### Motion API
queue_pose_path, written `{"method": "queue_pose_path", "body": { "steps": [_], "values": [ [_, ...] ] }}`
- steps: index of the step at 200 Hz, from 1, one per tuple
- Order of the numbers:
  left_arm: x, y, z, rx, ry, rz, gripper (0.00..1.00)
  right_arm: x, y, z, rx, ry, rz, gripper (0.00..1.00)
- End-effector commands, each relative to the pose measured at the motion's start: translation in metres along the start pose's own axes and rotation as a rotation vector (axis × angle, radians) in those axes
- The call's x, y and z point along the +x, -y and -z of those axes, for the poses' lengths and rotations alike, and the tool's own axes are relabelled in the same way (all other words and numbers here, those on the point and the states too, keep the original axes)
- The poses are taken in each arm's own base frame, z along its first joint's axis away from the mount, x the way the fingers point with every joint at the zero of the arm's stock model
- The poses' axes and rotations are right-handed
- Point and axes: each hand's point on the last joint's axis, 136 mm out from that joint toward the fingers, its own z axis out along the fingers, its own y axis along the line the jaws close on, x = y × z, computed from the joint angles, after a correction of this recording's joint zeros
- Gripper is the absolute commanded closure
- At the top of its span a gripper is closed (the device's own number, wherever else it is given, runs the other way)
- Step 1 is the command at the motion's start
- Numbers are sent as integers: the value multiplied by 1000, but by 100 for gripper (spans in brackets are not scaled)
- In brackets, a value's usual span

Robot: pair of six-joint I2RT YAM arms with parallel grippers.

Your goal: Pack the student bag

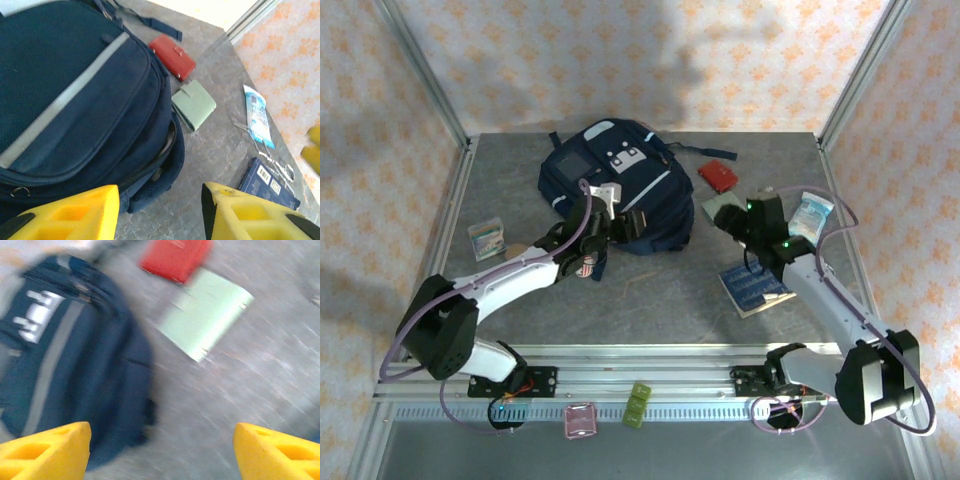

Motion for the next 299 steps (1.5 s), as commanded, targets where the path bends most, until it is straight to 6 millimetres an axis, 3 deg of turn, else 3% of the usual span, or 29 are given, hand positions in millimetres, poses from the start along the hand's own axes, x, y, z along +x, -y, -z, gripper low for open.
{"method": "queue_pose_path", "body": {
  "steps": [1,40,56,106,137,154,179,195,208,237,278,299],
  "values": [
    [13,13,-8,45,-32,1,52,25,54,-10,202,-22,-34,26],
    [25,12,-8,45,-59,4,51,57,66,-45,202,-121,-20,27],
    [27,12,-5,54,-51,4,50,74,59,-56,150,-174,-18,28],
    [29,3,-4,11,-63,-8,50,144,9,-74,-4,-366,56,30],
    [24,-5,-4,-16,-56,1,51,183,-42,-59,-162,-447,155,31],
    [22,-6,-3,-18,-57,3,50,177,-63,-46,-206,-423,193,30],
    [27,2,-6,11,-106,2,51,129,-81,-17,-225,-284,197,26],
    [36,12,-13,37,-166,-13,51,102,-66,-6,-152,-226,157,25],
    [46,20,-19,41,-215,-29,51,91,-37,-5,-67,-231,89,26],
    [75,34,-36,46,-325,-53,50,95,34,-8,160,-260,51,27],
    [117,44,-55,36,-459,-96,47,112,58,-9,188,-289,17,30],
    [135,43,-62,21,-518,-109,46,128,64,-20,194,-341,19,40]
  ]
}}
